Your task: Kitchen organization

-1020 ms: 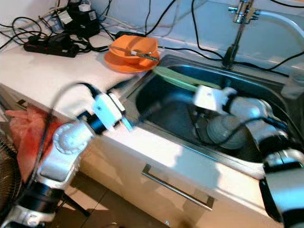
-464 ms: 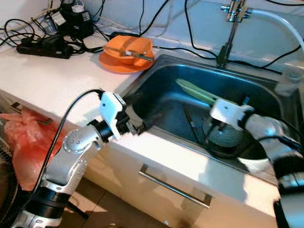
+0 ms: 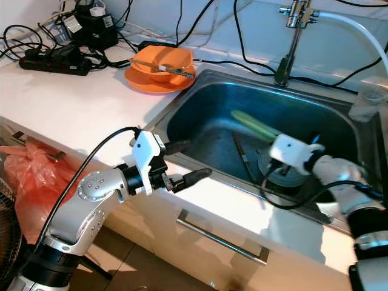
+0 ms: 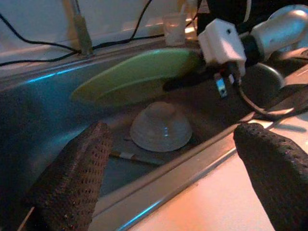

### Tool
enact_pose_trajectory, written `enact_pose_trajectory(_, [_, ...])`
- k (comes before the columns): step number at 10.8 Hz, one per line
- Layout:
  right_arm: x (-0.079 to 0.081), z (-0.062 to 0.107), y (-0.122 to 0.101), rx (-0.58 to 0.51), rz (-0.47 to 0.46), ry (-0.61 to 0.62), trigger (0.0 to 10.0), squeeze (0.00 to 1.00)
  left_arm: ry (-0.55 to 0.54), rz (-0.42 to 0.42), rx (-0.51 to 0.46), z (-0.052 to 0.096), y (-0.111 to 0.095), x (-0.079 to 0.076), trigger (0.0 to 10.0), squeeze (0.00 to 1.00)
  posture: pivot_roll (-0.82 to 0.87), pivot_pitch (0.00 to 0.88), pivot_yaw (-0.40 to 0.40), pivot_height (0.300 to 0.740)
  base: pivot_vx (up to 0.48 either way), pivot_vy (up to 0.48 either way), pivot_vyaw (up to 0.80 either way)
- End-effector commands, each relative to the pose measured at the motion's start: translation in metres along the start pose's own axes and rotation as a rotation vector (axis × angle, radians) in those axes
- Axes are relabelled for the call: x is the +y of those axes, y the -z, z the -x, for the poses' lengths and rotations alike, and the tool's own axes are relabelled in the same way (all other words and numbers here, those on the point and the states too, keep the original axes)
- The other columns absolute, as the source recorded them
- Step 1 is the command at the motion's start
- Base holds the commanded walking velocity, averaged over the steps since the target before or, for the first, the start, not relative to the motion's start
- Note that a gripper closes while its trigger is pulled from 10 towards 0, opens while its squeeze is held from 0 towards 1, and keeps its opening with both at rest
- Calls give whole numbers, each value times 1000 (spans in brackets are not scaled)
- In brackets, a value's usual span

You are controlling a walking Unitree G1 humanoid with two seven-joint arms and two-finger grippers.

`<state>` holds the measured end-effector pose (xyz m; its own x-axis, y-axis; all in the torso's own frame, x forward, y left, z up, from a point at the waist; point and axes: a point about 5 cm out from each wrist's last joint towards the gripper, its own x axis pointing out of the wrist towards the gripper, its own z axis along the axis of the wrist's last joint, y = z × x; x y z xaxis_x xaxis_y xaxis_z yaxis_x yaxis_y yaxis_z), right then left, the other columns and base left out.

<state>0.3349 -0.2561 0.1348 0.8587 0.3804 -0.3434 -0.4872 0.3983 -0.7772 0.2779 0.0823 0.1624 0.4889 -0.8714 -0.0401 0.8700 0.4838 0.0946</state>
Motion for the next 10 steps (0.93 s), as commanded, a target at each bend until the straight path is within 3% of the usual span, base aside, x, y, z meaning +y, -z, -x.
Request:
enact_pose_trajectory(1, [2, -3, 0, -1, -32, 6, 10000, 0, 31, -4, 3, -1, -3, -4, 10000, 0, -36, 0, 14, 740, 0, 0, 0])
enact_pose_trajectory(3, [3, -12, -4, 9, -37, 16, 10000, 0, 39, 9, 8, 0, -4, -5, 10000, 0, -29, 0, 13, 740, 0, 0, 0])
enact_pose_trajectory(6, [-22, -23, -11, 56, -13, 100, 10000, 0, 47, 12, 22, 5, -4, -6, 10000, 0, -13, 0, 18, 740, 0, 0, 0])
enact_pose_trajectory(9, [-28, -30, -15, 83, -27, 119, 10000, 0, 59, 21, 38, 8, -4, -9, 10000, 0, 1, 0, 21, 740, 0, 0, 0])
enact_pose_trajectory(10, [-26, -33, -17, 79, -28, 109, 10000, 1000, 62, 22, 41, 9, -4, -9, 10000, 0, 1, 0, 23, 740, 0, 0, 0])
